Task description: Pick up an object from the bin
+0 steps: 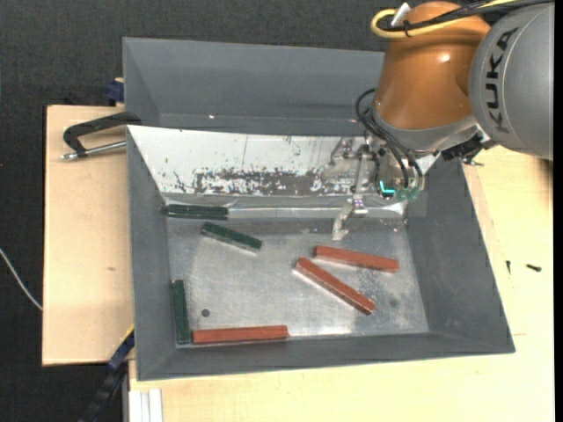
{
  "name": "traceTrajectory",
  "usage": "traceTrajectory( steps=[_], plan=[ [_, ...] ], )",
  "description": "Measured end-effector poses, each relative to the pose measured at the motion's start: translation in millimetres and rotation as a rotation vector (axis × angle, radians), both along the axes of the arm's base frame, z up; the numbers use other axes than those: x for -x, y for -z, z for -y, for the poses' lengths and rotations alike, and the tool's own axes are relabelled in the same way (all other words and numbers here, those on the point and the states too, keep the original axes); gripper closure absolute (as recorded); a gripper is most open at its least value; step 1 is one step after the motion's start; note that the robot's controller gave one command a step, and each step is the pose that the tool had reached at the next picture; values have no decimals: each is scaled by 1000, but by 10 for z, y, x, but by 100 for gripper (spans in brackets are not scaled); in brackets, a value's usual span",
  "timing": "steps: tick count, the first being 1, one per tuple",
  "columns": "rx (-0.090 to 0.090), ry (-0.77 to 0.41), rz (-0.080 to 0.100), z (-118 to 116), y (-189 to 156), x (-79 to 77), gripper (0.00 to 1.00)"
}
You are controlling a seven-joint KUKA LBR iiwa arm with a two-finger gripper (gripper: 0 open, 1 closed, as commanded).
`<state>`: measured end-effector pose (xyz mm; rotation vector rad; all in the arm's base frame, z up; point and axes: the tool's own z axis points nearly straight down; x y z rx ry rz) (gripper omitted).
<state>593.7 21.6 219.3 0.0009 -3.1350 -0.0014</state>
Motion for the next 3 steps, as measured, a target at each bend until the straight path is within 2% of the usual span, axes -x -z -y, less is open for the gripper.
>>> traceTrajectory(
  steps=[2, 3],
  plan=[
    [-1, -6, 10, 1, -26, -15, 0],
    [-1, -186, 0, -128, 148, 221, 0]
  ],
)
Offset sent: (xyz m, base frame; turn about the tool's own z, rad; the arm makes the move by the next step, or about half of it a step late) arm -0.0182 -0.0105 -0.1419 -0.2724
